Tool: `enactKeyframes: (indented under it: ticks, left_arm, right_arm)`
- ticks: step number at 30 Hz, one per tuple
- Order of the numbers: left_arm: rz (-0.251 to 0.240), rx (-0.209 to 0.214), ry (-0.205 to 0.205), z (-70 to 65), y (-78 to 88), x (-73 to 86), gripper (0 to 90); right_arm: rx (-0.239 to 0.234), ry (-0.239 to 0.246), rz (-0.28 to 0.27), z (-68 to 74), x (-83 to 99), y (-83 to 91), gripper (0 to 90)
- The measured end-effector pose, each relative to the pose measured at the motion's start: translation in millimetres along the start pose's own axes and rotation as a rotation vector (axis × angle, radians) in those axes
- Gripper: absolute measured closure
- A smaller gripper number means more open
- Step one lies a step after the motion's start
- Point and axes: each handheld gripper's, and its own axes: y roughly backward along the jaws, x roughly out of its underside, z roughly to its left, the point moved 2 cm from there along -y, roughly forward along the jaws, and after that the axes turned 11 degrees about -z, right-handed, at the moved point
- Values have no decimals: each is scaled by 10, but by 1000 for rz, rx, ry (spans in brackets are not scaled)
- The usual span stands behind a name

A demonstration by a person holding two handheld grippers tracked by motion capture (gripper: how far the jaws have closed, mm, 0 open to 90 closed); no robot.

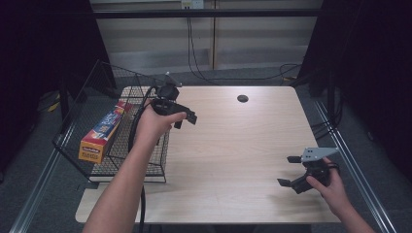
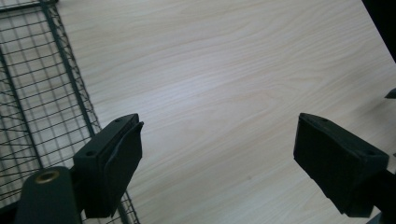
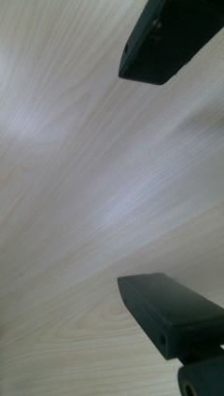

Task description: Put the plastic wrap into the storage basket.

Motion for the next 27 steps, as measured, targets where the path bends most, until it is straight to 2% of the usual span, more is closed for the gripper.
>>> enactKeyframes:
  ticks: [2, 3, 4, 5, 10, 13, 15, 17, 20, 24, 25, 27]
  left_arm:
    - [3, 4, -9, -3, -7, 7, 154]
    - [8, 20, -21, -22, -36, 27, 153]
    - [-1, 25, -8, -43, -60, 43, 153]
    - [6, 33, -21, -40, -70, 50, 153]
    - [7, 62, -25, -94, -150, 106, 151]
    - [14, 100, -40, -160, -242, 177, 149]
    - [10, 104, -27, -187, -274, 201, 148]
    - [25, 129, -45, -214, -353, 265, 148]
    - [25, 130, -42, -235, -400, 304, 149]
    - [38, 159, -67, -286, -494, 381, 147]
    - [36, 185, -74, -329, -530, 419, 146]
    - [37, 191, -87, -371, -557, 456, 144]
  right_arm:
    - [0, 1, 0, -1, 0, -1, 19]
    - [0, -3, 2, -2, 1, -1, 19]
    - [2, -3, 2, -2, 1, -2, 19]
    - [-4, 1, 4, -2, 0, -3, 20]
    - [-10, -2, 7, 8, 1, -12, 20]
    - [-10, -2, 6, 6, 1, -12, 19]
    - [-11, -4, 5, 5, 3, -13, 19]
    - [-9, -1, 5, 3, 5, -14, 19]
    - [-5, -2, 6, 5, 6, -16, 19]
    - [-6, -1, 8, 3, 9, -21, 19]
    - [-6, 0, 9, 4, 14, -32, 19]
    - [-10, 0, 14, 7, 17, -46, 18]
